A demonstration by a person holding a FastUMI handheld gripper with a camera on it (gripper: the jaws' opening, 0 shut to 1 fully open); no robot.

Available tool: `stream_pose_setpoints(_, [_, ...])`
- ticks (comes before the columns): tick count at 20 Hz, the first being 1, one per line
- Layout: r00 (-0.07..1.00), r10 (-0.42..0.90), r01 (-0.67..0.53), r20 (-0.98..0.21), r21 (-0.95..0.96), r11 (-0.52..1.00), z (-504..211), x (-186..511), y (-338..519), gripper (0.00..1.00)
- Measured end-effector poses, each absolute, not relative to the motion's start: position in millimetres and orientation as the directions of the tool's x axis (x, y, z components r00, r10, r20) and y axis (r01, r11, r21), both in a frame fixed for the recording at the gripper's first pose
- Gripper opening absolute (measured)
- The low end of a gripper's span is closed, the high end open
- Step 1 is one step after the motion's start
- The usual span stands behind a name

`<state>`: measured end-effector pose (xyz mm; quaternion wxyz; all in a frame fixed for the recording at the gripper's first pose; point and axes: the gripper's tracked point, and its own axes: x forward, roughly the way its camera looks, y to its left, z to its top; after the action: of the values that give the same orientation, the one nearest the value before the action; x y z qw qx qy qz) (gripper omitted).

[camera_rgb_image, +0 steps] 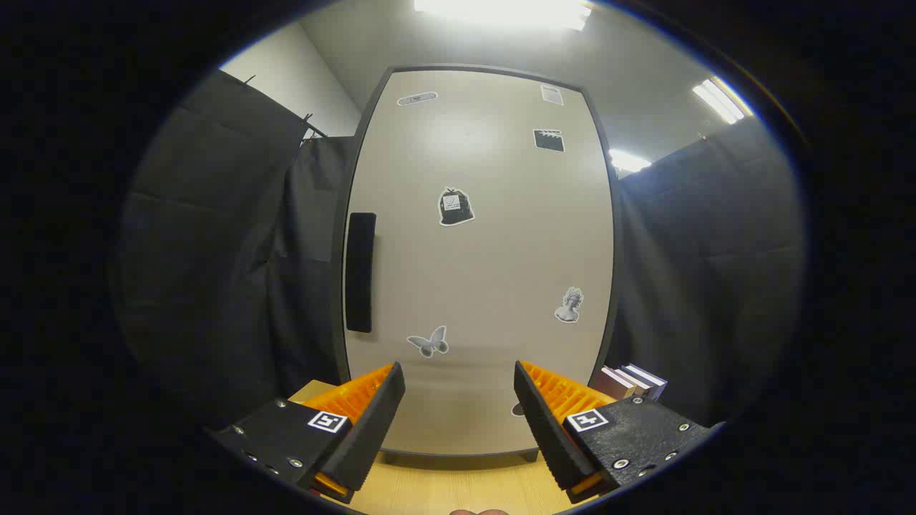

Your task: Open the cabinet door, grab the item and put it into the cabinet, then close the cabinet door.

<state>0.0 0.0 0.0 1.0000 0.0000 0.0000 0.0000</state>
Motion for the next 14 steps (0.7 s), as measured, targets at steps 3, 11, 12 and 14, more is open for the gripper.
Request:
stream_pose_setpoints(3, [1.0,-0.004,0.004,-0.003,0.001,1.0,-1.0,0.3,-1.0,0.95])
stream_pose_setpoints(11, [0.999,-0.032,0.032,-0.001,0.008,0.999,1.7,3.6,-8.4,0.95])
stream_pose_setpoints(12, [1.0,-0.031,0.031,-0.003,0.01,0.999,0.9,4.3,-8.7,0.95])
stream_pose_setpoints(14, [0.999,-0.03,0.03,-0.012,0.011,0.999,-1.5,6.0,-8.8,0.95])
